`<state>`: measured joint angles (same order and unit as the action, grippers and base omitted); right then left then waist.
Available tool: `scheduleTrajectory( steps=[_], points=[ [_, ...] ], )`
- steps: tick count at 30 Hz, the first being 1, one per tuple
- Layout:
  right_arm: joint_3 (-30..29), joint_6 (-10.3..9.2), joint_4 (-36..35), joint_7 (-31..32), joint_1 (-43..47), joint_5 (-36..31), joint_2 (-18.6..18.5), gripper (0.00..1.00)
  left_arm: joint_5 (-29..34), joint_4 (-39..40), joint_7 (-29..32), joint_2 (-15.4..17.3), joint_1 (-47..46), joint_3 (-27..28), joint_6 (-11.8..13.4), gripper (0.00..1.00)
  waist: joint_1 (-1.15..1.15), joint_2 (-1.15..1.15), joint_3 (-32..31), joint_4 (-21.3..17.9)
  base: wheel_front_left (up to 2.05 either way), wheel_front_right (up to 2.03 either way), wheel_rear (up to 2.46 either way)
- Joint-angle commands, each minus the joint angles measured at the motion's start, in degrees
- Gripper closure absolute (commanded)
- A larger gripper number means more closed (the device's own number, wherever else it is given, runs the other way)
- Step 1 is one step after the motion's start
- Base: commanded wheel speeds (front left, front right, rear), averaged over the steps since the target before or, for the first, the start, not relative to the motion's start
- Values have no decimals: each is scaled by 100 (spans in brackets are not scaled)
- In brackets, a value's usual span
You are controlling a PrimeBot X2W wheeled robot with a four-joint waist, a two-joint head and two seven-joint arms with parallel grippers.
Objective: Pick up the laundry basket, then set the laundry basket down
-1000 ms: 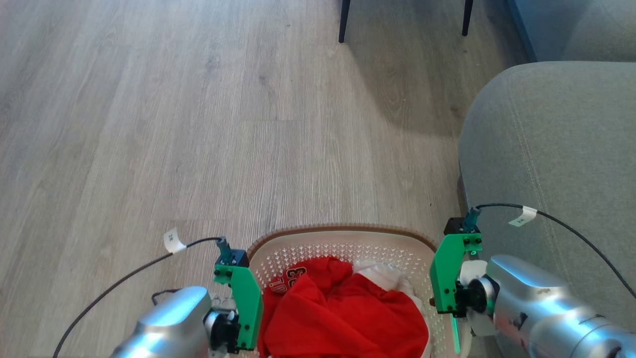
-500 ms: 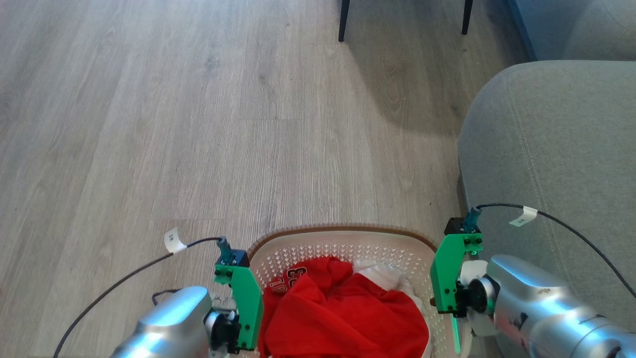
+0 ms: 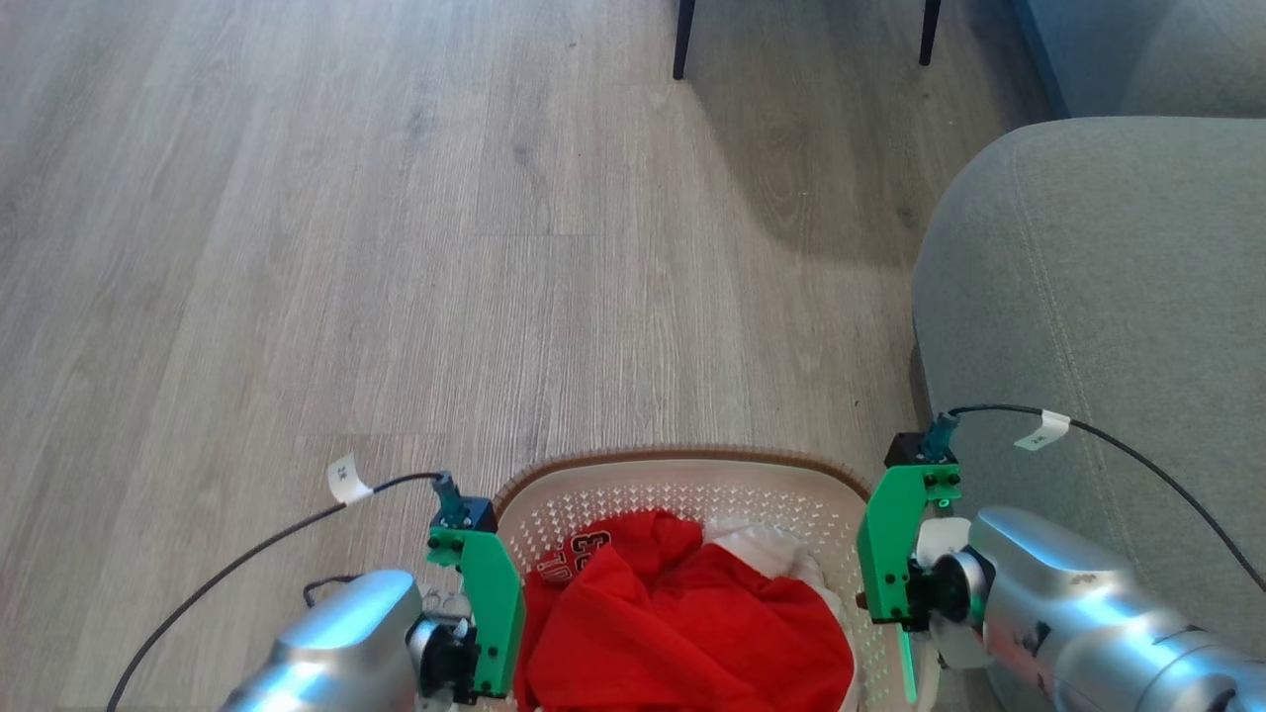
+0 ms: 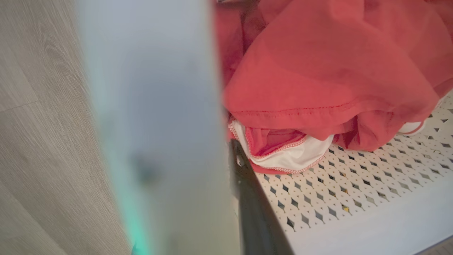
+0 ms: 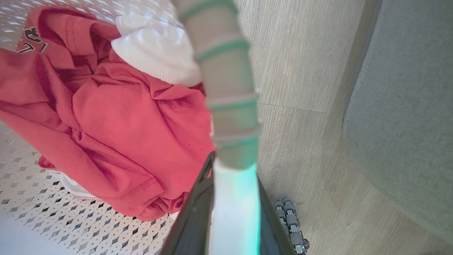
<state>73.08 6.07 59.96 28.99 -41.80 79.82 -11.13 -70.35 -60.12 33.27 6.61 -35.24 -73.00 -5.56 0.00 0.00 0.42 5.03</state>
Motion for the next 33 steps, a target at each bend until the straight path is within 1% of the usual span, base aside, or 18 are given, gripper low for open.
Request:
scheduleTrajectory(
  steps=[1,21,26,33],
  points=[
    [27,142,-219,-29,-105,-26,154,100,71,271,37,-115,-213,-35,-192,100,0,0,5,-3,0,0,0],
    [28,142,-227,-63,-139,-43,108,100,67,221,-19,-176,-250,-35,-192,100,0,0,152,-42,0,0,0],
    [28,142,-292,-170,-203,-76,54,100,138,169,-205,-217,-348,-35,-192,100,0,0,416,-66,0,0,0],
    [28,142,-476,-479,-364,-142,-115,100,394,55,-619,-318,-623,-35,-192,100,0,0,1069,-90,0,0,0]
  ],
)
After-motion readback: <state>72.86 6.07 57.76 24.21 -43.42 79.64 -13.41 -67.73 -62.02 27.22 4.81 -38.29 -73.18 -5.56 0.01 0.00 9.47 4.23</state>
